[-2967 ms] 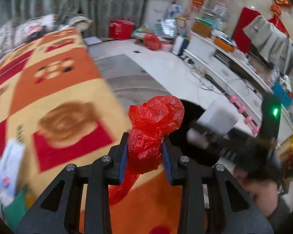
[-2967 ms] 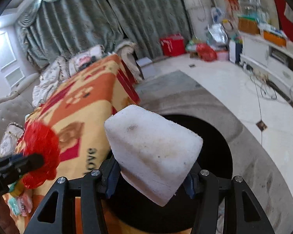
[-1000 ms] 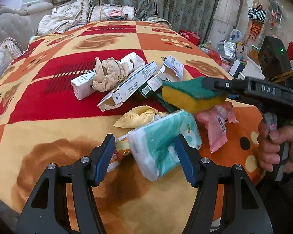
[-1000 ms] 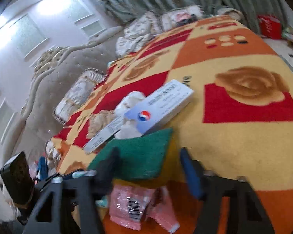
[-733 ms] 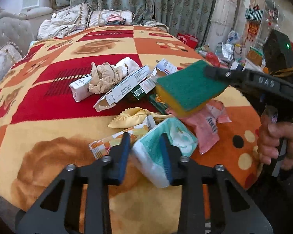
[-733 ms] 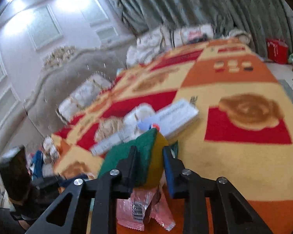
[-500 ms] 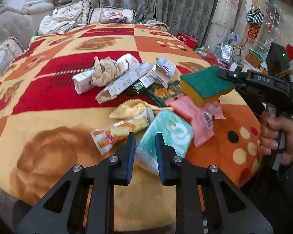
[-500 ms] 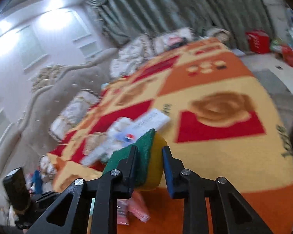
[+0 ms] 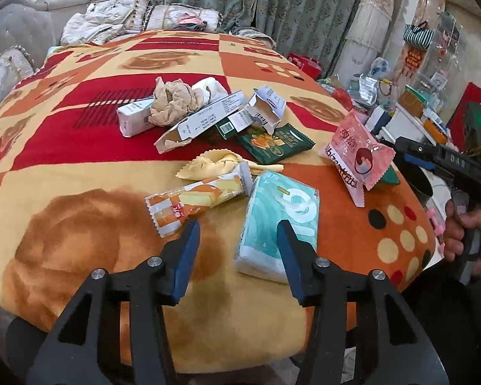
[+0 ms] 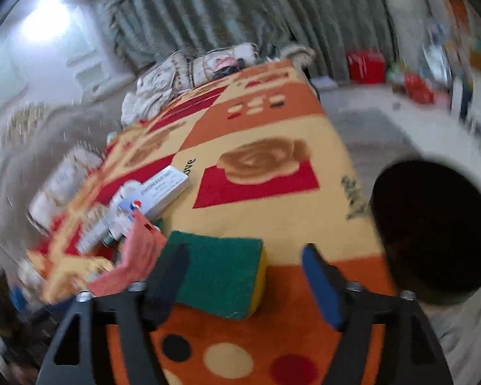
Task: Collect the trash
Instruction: 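Grasp the mint-green tissue pack with the left tool while the right tool holds the sponge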
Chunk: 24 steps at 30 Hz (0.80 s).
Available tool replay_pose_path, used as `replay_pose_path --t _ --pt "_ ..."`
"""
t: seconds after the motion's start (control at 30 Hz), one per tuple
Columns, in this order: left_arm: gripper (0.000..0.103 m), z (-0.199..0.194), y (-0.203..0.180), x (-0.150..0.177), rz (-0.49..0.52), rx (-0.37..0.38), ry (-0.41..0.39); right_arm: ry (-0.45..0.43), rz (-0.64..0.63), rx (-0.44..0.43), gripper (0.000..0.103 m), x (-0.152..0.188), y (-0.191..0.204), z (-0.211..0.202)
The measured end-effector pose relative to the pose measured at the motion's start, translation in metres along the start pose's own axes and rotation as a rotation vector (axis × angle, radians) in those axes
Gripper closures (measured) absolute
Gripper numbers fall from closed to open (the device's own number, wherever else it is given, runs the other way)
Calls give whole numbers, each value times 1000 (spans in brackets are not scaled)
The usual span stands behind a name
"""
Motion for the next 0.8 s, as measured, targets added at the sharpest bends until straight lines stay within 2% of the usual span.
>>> replay_pose_path --t 0.1,0.2,0.27,0.4,0.47,0.6,0.67,0.7,0.8 --pt "55 4 -2 1 4 17 11 41 -228 -62 19 -10 19 5" --pt "55 5 -3 3 10 24 15 122 -565 -132 18 -18 45 21" --pt "55 5 -2 3 7 29 16 131 -655 -134 18 -21 47 30" --pt "55 4 -1 4 6 29 17 239 -702 -274 18 -20 40 54" --pt "54 3 0 4 5 32 18 262 -703 -336 18 -16 39 60" --pt "54 4 -7 3 27 49 22 315 -706 -334 17 -4 42 70" --pt "53 5 -13 2 46 61 23 302 -731 -303 19 2 44 66" --pt "51 6 -15 2 53 61 25 279 -704 -297 26 1 41 63" --pt "51 14 -21 2 65 52 32 226 -537 -298 31 -4 20 50"
Point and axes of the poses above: each gripper's, at about its wrist camera, not at the fingertips, and z roughly the way its jaws point, y to its left, x to its underside, the point moved 1 cm from there along z, roughly the way its jaws point, and after that the axes turned 14 degrees about -z, right-handed, at the moved point
